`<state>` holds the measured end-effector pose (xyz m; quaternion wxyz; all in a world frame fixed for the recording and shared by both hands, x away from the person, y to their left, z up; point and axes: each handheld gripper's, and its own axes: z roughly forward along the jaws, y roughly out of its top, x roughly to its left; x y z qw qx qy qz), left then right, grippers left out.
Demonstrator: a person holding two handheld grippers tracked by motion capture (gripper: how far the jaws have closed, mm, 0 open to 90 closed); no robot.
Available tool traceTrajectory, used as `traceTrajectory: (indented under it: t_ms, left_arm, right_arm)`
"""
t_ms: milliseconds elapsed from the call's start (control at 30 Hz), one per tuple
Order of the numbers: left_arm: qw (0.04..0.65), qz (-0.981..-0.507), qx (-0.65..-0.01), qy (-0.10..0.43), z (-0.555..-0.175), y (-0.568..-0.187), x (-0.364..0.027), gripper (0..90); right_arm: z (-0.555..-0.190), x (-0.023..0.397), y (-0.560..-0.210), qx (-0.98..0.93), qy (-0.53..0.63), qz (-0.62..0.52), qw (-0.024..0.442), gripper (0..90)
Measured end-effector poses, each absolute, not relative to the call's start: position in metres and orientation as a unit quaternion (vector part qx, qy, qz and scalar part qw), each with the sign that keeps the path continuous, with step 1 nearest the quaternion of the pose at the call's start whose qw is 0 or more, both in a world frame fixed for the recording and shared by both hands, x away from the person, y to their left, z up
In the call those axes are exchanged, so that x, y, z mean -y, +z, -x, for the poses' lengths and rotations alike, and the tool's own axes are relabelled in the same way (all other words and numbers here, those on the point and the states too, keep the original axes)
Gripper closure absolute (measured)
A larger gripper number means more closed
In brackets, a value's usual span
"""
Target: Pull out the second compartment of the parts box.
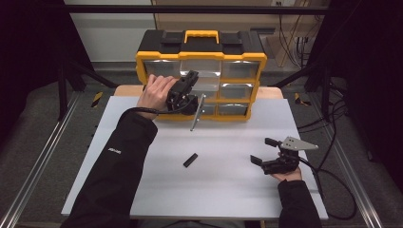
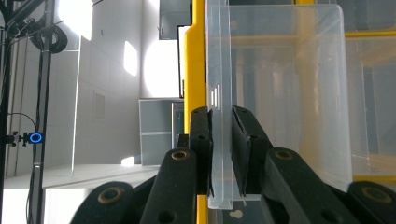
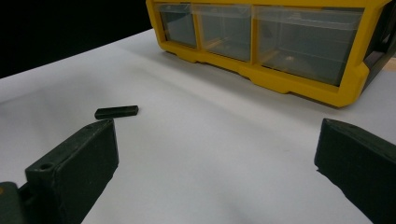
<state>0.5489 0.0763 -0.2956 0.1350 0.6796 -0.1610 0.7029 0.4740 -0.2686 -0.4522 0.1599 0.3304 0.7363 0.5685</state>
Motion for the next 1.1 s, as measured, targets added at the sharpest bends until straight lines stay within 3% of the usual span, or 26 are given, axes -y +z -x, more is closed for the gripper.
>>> traceTrajectory:
  t_ms: [1100]
  left_arm:
    - [0.134, -0.676, 0.17, 0.705, -0.535, -0.297, -0.079, 78.6]
  right_arm:
    - [-0.474, 0.268, -0.452, -0.736, 0.568, -0.331, 0.159, 0.2]
